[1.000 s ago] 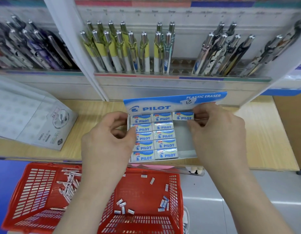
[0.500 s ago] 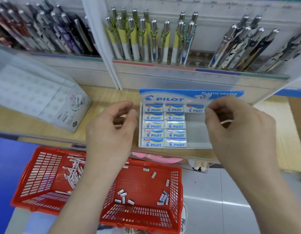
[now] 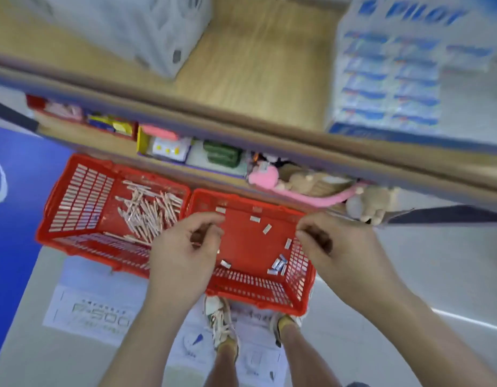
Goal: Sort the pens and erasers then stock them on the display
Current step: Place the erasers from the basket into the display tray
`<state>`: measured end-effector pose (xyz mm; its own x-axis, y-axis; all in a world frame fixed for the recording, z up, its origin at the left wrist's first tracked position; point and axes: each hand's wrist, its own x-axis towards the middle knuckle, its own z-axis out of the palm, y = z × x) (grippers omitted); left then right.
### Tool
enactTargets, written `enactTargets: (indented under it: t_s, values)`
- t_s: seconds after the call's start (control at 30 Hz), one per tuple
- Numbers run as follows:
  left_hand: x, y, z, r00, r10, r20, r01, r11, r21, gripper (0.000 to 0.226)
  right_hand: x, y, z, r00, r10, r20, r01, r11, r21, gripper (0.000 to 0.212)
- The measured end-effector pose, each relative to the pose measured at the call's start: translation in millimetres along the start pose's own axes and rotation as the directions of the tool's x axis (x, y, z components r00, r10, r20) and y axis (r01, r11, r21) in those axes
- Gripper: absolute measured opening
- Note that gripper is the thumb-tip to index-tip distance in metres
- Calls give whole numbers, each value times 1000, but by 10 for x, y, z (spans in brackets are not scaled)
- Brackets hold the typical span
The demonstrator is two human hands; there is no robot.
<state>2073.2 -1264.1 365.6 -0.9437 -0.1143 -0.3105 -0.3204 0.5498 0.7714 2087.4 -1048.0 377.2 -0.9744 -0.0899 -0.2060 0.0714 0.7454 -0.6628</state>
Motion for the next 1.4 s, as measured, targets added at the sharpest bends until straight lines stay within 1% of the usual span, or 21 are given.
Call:
enactTargets:
  t_s: [0.17,0.23,0.3,0.37,0.4,0.5,0.6,0.67,0.7,0.77,0.83,0.9,1.0,1.03,1.1,1.17,1.2,1.23,1.3,1.33,1.4]
  values:
    - [148,-1411,273,974,-200,104,168,953,254,20,-54,825,1242,947,311,82,-298,944,-140,6]
    - [268,-1987,530,958,-242,154,172,915,364,20,-59,1219,1758,896,426,124,-403,898,-177,6]
    - [413,-2514,873,928,-261,265,108,870,480,23,-50,1687,2271,789,577,212,-541,815,-206,11]
    - [596,-3005,1257,892,-280,356,42,834,550,30,-38,2126,2752,668,683,294,-677,723,-141,21]
    - [705,-3254,1442,877,-295,380,11,801,599,31,-32,2352,2996,621,713,325,-723,681,-114,18]
    - [1034,-3905,1897,852,-274,447,-188,637,748,34,41,2868,3636,538,773,336,-799,595,-89,15]
    - [1325,-4402,2220,838,-212,503,-325,547,772,38,155,3238,4143,537,813,224,-833,553,-9,46]
    - [1475,-4620,2413,833,-215,510,-360,489,794,48,212,3432,4371,510,835,208,-841,535,-83,71]
    - [1525,-4697,2498,821,-251,513,-368,455,811,55,229,3505,4455,505,840,201,-832,535,-147,76]
    - [1615,-4780,2600,812,-324,485,-325,438,838,61,267,3602,4579,526,835,164,-783,550,-289,76]
    - [1685,-4860,2677,824,-328,461,-301,437,848,56,297,3654,4647,553,827,106,-747,548,-376,69]
    - [1699,-4925,2743,823,-238,515,-396,408,822,48,324,3658,4679,596,802,50,-735,569,-370,60]
    - [1683,-5033,2799,790,-118,602,-514,408,755,30,361,3622,4750,675,735,71,-682,657,-321,50]
    - [1665,-5046,2809,800,-119,588,-477,468,744,26,367,3590,4770,687,723,68,-687,678,-261,45]
    - [1625,-4981,2807,844,-139,518,-309,662,682,20,389,3499,4816,678,735,6,-734,677,-61,28]
    - [1560,-4762,2776,849,-217,481,-62,864,499,13,444,3371,4807,588,809,9,-790,572,219,18]
    - [1499,-4606,2752,822,-291,489,124,930,345,10,476,3292,4773,548,833,74,-786,483,385,18]
    - [1407,-4416,2717,777,-367,511,332,929,163,10,501,3195,4712,523,838,157,-760,375,530,18]
    - [1200,-4013,2604,658,-487,574,654,747,-116,13,530,2925,4497,507,808,300,-657,137,741,14]
    - [1093,-3830,2532,609,-504,613,737,646,-200,14,528,2764,4365,515,786,343,-605,49,795,13]
    - [885,-3519,2385,583,-468,664,787,529,-319,10,500,2421,4090,573,731,370,-538,-5,843,16]
